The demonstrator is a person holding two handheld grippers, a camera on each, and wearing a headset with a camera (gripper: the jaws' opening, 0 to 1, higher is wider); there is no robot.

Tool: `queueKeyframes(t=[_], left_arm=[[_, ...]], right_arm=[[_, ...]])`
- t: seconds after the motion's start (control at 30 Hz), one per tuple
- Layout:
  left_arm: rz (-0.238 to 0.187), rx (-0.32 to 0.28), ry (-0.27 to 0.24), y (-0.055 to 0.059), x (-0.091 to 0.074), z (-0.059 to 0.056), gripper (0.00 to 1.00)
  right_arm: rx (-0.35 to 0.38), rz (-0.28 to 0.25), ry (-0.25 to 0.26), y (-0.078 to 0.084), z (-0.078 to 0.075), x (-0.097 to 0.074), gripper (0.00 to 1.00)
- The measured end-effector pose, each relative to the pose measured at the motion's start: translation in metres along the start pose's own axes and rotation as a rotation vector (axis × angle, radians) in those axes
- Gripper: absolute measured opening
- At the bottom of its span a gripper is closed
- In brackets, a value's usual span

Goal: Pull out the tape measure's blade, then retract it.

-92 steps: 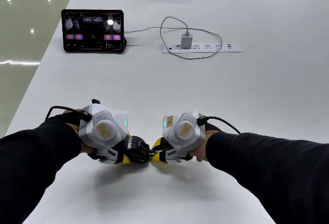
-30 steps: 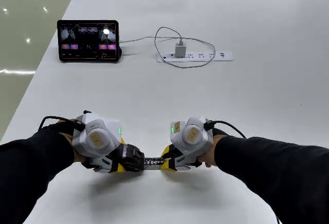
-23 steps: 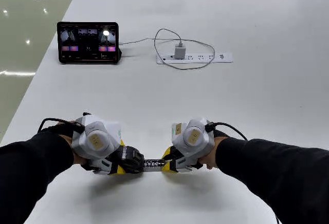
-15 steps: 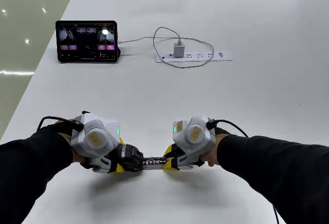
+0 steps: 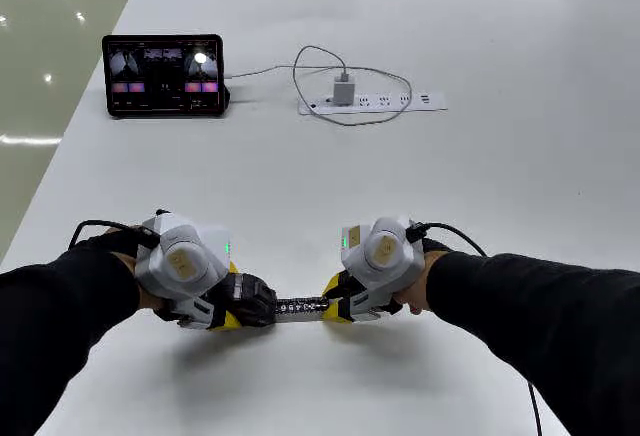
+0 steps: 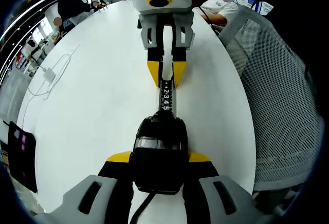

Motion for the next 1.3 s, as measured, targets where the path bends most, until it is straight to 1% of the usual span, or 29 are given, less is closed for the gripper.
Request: queueKeyframes(t=[0.17,0.63,0.73,0.9,1.3], left_arm=[[0.001,0.002,-0.001,0.000,0.000,0.000,0.31],[-0.003,0.002,-0.001,0.000,0.000,0.000,0.32],[-0.003,0.002,0.000,-0.001,0.000,0.000,0.32],[-0.003,0.003,0.000,-0.001,0.000,0.000,0.32],[-0.002,0.004,-0.001,-0.001,0.001,0.000,0.32]], right_arm=[[-0.011,0.010,0.000,0.002,0.000,-0.002,0.10],[0.008,0.006,0.003,0.008,0.001,-0.007,0.10],[0.003,0.009,0.005,0.010,0.000,-0.008,0.10],[-0.008,0.019,0.002,0.014,0.001,-0.011,0.10],[0.001,0.027,0.003,0.024,0.002,-0.021,0.10]])
Point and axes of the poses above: the centre of the closed fingertips' face, and the gripper's own axes: x roughly forward along the fingers, z roughly to its left, y roughly out of its underside, the point moved 3 cm from there along -x, roughly backward along the fingers, and after that the axes turned 8 degrees about -x, right-handed, at the moved point
